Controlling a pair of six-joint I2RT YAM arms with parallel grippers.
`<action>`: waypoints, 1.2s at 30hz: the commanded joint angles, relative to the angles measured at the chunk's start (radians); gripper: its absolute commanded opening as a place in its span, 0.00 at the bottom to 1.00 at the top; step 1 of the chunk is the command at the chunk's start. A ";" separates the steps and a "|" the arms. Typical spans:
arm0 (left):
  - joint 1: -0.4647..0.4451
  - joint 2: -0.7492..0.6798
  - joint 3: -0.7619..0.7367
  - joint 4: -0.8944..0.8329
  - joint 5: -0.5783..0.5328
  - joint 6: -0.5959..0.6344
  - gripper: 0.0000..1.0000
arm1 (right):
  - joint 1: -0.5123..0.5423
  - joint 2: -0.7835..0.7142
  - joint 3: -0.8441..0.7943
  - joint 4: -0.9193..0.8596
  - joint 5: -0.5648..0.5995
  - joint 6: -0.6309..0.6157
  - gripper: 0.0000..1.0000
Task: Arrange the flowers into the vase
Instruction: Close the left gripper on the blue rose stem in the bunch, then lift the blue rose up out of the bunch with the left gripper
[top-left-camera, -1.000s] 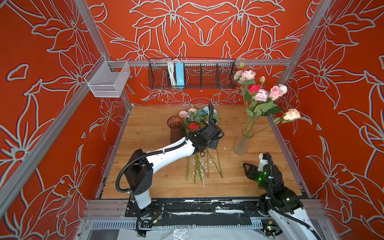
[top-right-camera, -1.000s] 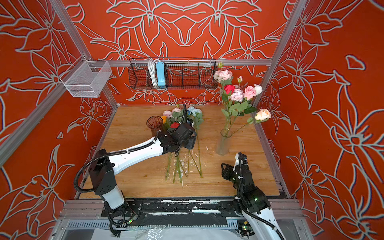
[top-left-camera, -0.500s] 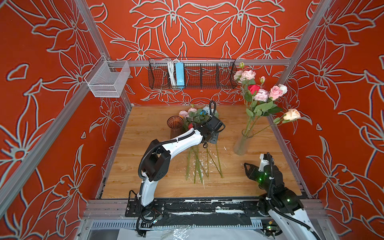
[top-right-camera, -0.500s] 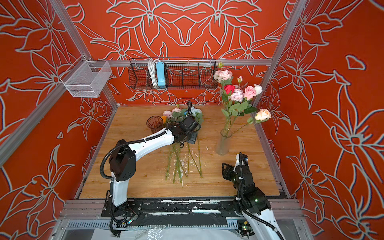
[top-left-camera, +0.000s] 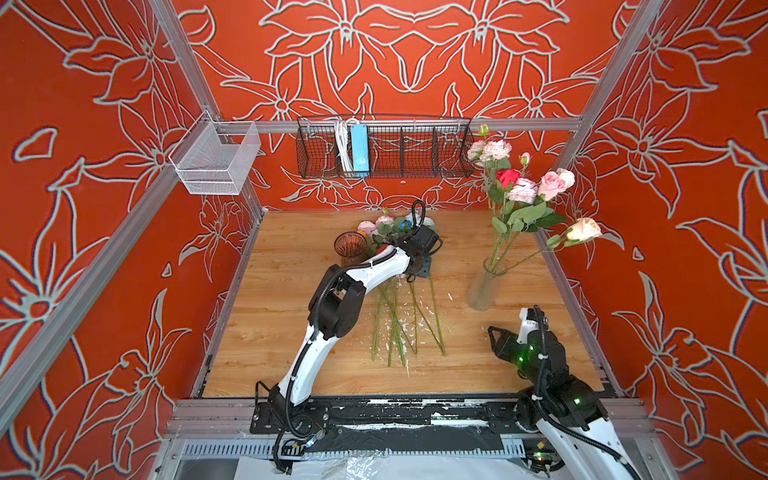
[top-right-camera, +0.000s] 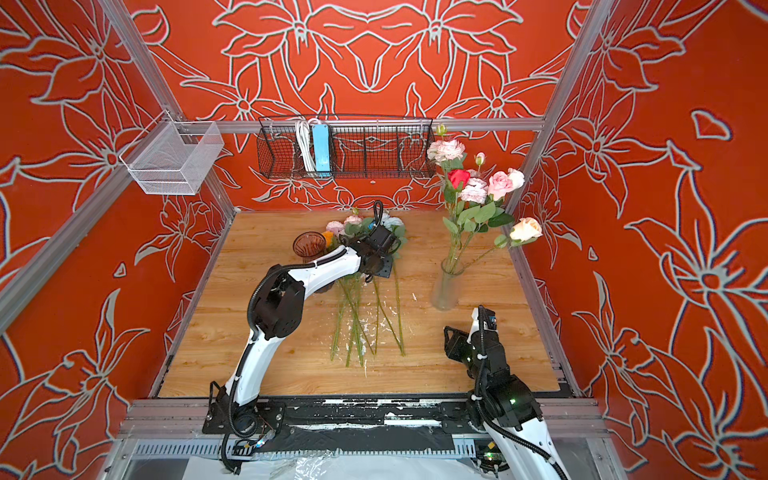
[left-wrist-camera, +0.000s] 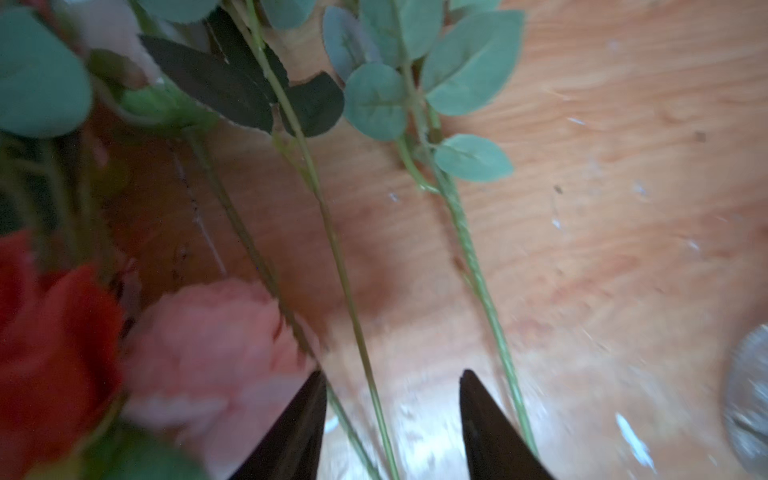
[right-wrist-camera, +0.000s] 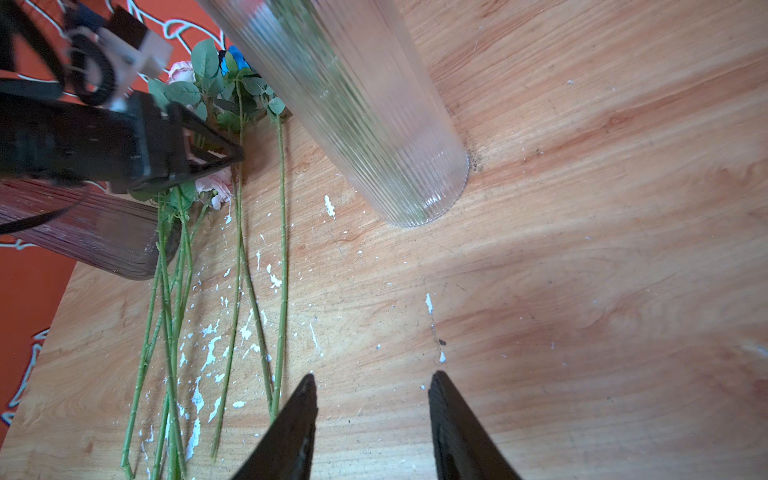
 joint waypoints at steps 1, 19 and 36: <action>-0.008 0.039 0.045 -0.071 -0.008 0.001 0.50 | -0.004 -0.011 0.012 -0.018 0.020 -0.010 0.46; -0.009 -0.042 0.002 -0.017 0.116 -0.011 0.00 | -0.004 -0.017 0.011 -0.020 0.021 -0.011 0.46; -0.046 -0.596 -0.490 0.328 0.237 -0.120 0.00 | -0.004 -0.030 0.011 -0.024 0.034 -0.015 0.46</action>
